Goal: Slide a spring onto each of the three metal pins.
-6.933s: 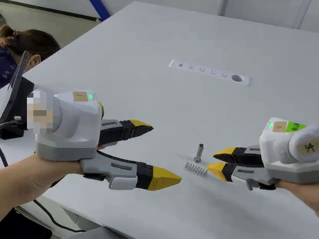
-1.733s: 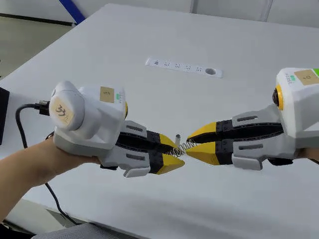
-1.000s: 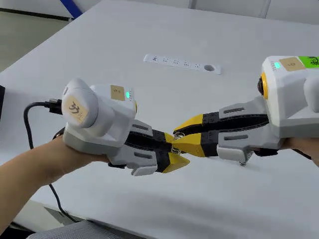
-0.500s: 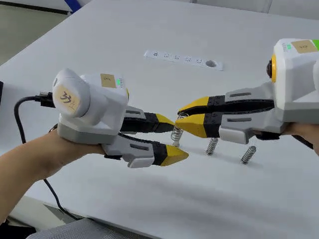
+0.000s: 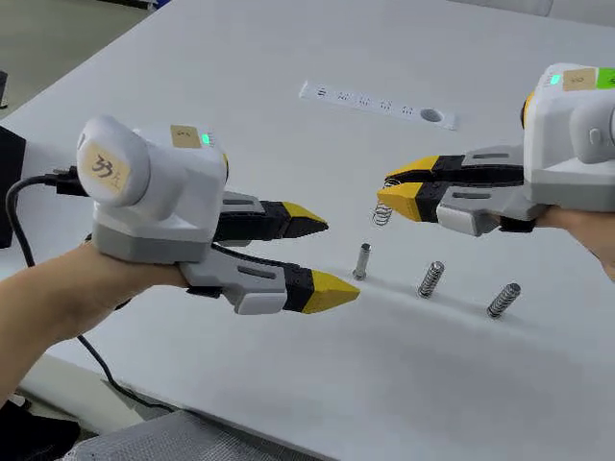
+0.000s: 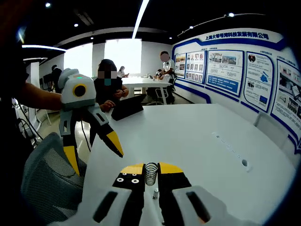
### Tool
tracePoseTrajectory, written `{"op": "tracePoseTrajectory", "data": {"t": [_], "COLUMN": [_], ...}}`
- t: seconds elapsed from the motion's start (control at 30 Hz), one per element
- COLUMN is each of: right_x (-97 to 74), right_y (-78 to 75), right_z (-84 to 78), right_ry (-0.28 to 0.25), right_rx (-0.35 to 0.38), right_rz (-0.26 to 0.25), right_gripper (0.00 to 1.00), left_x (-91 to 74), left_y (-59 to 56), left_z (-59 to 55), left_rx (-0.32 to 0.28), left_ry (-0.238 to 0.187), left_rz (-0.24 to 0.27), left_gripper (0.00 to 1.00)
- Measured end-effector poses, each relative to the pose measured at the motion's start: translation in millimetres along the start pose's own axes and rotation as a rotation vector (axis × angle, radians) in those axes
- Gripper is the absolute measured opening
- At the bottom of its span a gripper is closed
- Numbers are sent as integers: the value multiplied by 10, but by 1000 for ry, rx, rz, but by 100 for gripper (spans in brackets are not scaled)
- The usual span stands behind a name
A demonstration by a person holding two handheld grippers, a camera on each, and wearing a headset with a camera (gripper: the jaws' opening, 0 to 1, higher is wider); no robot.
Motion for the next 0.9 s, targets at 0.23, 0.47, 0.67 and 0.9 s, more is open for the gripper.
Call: {"op": "tracePoseTrajectory", "data": {"t": [0.23, 0.47, 0.67, 0.9], "right_x": [131, 208, 248, 281], "right_y": [-48, -33, -41, -45], "right_z": [-152, -271, -322, -358], "right_ry": [33, 71, 66, 87], "right_rx": [39, 4, 30, 45], "right_rz": [-32, -31, -38, -49], "right_gripper": [11, 11, 11, 11], "left_x": [-47, -55, -51, -40], "left_y": [-21, 0, 14, 30], "left_z": [-63, -107, -123, -124], "left_rx": [-23, -46, -55, -64], "left_ry": [14, 8, 9, 8], "left_rz": [-8, 5, 9, 10], "left_gripper": [57, 57, 57, 57]}}
Point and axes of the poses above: the centre of the closed fingertips' face, and the gripper's own axes: x roughly forward along the fingers, y roughly to its left, z roughly out of its top, the point moved 10 cm from there along -x, roughly backward along the fingers, and after that the axes turned 6 degrees about -y, right-handed, at the moved point
